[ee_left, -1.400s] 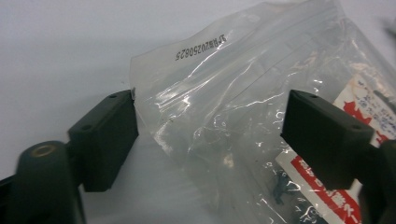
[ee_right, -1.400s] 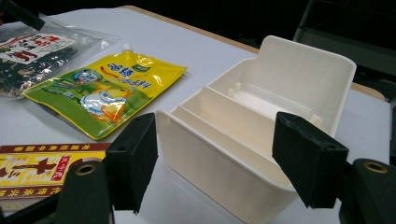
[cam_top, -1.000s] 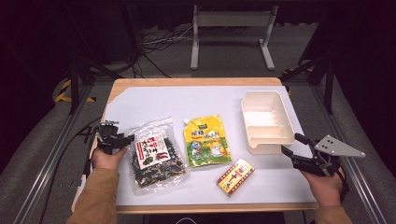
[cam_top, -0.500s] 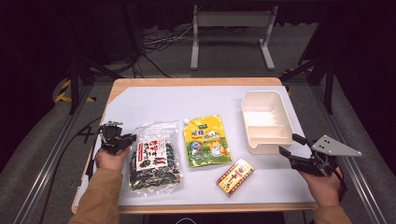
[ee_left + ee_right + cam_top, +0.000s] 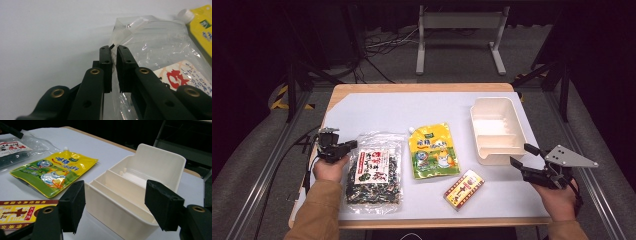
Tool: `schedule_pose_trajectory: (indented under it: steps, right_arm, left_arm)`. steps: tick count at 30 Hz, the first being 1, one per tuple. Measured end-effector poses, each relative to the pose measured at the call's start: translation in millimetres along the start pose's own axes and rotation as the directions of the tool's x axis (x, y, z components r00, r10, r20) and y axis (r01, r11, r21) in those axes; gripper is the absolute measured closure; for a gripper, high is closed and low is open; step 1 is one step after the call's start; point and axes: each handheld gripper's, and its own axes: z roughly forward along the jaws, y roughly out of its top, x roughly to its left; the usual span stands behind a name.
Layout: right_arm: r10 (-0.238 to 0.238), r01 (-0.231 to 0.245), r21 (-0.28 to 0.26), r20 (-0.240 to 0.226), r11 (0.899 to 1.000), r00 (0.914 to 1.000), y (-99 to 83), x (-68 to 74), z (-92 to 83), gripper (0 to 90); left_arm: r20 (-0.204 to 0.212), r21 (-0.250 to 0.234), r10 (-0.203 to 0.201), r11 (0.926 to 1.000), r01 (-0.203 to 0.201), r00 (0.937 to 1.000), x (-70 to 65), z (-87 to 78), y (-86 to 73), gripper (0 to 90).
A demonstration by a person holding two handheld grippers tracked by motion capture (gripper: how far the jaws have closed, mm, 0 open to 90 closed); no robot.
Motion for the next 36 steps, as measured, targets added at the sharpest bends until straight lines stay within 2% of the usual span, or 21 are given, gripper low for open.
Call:
schedule_pose_trajectory:
  steps: [2,6,8,10,14,17,18,20,23,26,30,35,36]
  right_arm:
    - [0.000,0.000,0.000,0.001,1.000,1.0000,0.2,-0.1,-0.2,32.9]
    - [-0.001,0.001,-0.003,-0.001,1.000,1.0000,1.5,0.7,-0.1,33.1]
    - [-0.001,0.001,-0.004,-0.009,1.000,1.0000,3.7,2.9,0.1,33.4]
    - [-0.005,0.005,-0.005,-0.014,1.000,0.9999,5.0,4.1,0.4,34.1]
    - [-0.010,0.010,0.007,-0.049,1.000,0.9988,12.5,12.3,2.6,37.1]
    - [-0.016,0.018,0.017,-0.082,1.000,0.9965,18.9,20.4,4.1,39.7]
    - [-0.024,0.026,0.021,-0.108,0.999,0.9938,23.1,25.5,5.0,43.2]
    - [-0.026,0.029,0.022,-0.121,0.999,0.9923,25.2,28.5,5.4,44.4]
    - [-0.036,0.042,0.033,-0.162,0.999,0.9861,32.7,39.9,8.2,48.7]
    - [-0.039,0.046,0.038,-0.183,0.998,0.9824,35.9,45.7,10.4,48.9]
    - [-0.037,0.050,0.051,-0.231,0.997,0.9722,42.3,56.8,16.2,50.8]
    - [-0.025,0.045,0.064,-0.291,0.997,0.9563,49.9,67.5,25.3,53.1]
    - [-0.029,0.051,0.068,-0.301,0.996,0.9530,51.7,69.7,26.9,53.2]
  left_arm:
    - [0.023,-0.019,-0.002,0.9998,0.003,0.9997,-1.1,-5.4,2.0,84.2]
    - [0.051,-0.083,0.027,0.9963,-0.023,0.9983,-7.8,-22.6,7.7,84.8]
    - [0.061,-0.122,0.042,0.9919,-0.034,0.9972,-12.6,-32.5,10.2,85.1]
    - [0.068,-0.135,0.050,0.9900,-0.040,0.9964,-14.9,-37.4,11.5,85.2]
    - [0.080,-0.187,0.088,0.9797,-0.071,0.9930,-23.2,-53.0,14.4,85.3]
    - [0.089,-0.222,0.111,0.9709,-0.089,0.9898,-29.3,-63.4,15.8,85.4]
    - [0.088,-0.243,0.132,0.9642,-0.107,0.9873,-33.9,-69.6,16.7,85.4]
    - [0.094,-0.251,0.141,0.9613,-0.113,0.9855,-36.3,-73.0,17.1,85.4]
    - [0.094,-0.280,0.168,0.9502,-0.136,0.9813,-43.2,-82.2,18.5,85.5]
    - [0.093,-0.300,0.198,0.9402,-0.162,0.9758,-50.3,-90.0,19.4,85.5]
    - [0.081,-0.322,0.234,0.9262,-0.197,0.9689,-59.4,-97.1,19.2,85.5]
    - [0.086,-0.355,0.277,0.9061,-0.231,0.9569,-68.3,-107.7,18.1,85.7]
    - [0.090,-0.365,0.292,0.8991,-0.241,0.9523,-71.5,-111.2,17.4,85.8]
